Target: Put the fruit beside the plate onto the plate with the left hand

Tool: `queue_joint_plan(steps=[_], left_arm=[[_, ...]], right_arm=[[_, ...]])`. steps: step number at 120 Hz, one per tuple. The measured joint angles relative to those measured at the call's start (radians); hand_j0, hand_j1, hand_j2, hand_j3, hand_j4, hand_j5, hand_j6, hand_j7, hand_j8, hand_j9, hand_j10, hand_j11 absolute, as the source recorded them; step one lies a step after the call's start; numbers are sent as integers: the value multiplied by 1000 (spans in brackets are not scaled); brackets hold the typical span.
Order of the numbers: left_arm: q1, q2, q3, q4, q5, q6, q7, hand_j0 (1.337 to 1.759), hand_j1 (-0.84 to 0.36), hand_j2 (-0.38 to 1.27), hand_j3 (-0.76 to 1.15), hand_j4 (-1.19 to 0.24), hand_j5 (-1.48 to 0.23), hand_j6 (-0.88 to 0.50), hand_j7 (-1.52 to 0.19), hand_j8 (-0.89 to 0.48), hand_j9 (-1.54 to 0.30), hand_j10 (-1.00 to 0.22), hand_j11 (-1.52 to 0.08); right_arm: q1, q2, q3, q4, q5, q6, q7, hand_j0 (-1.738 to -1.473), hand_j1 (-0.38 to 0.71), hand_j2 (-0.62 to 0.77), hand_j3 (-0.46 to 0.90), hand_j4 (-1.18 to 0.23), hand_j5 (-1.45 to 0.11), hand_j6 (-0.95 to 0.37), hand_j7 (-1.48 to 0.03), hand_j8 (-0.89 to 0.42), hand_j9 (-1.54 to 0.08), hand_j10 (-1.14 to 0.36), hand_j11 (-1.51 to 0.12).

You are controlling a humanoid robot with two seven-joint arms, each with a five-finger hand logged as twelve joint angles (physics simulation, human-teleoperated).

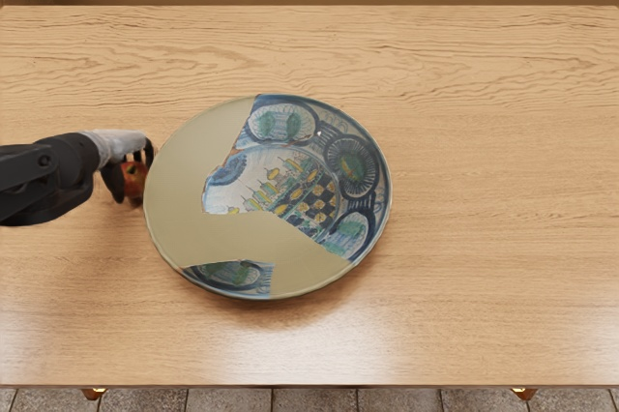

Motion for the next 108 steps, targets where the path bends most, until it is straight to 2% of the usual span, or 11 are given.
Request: queue_joint_plan(steps=[21, 31, 47, 59, 77, 92, 108], left_arm=[[-9, 75, -6, -1, -19, 1, -1, 1645, -299, 240, 0, -376, -1090, -327, -1062, -482, -1077, -743, -1086], [-50, 116, -11, 0, -55, 0, -1, 1645, -301, 253, 0, -377, -1092, -341, -1062, -491, -1084, -748, -1094], [-111, 160, -29, -1, -165, 1, -1, 1645, -262, 239, 0, -386, -1111, -335, -1076, -510, -1104, -758, -1116], [-133, 166, -55, -2, -289, 0, -1, 1644, -291, 252, 0, -364, -1128, -316, -1100, -483, -1129, -773, -1142], [-132, 171, -157, -7, -503, -31, -2, 1645, -297, 253, 0, -336, -1155, -295, -1120, -468, -1147, -788, -1162], [-131, 198, -287, -10, -672, -172, -1, 1644, -261, 197, 0, -363, -1170, -309, -1135, -485, -1158, -800, -1172], [-134, 132, -376, -11, -782, -288, -1, 1644, -227, 183, 0, -375, -1176, -324, -1150, -501, -1164, -809, -1178]], right_arm=[[0, 0, 0, 1, 0, 0, 0, -1658, -334, -3, 0, -13, -17, -13, -17, -13, -17, -13, -17], [0, 0, 0, 2, 0, 1, 0, -1658, -333, -3, 0, -13, -17, -13, -17, -13, -17, -13, -17], [0, 0, 0, 3, 0, 1, 0, -1658, -334, -3, 0, -13, -17, -13, -17, -13, -17, -13, -17], [0, 0, 0, 3, 0, 1, 0, -1658, -334, -3, 0, -13, -17, -13, -17, -13, -17, -13, -17], [0, 0, 0, 3, -1, 2, 0, -1658, -334, -3, 0, -13, -17, -13, -17, -13, -17, -13, -17], [0, 0, 0, 3, -1, 2, 0, -1658, -334, -3, 0, -13, -17, -13, -17, -13, -17, -13, -17], [0, 0, 0, 3, 0, 2, 0, -1658, -334, -3, 0, -13, -17, -13, -17, -13, -17, -13, -17]])
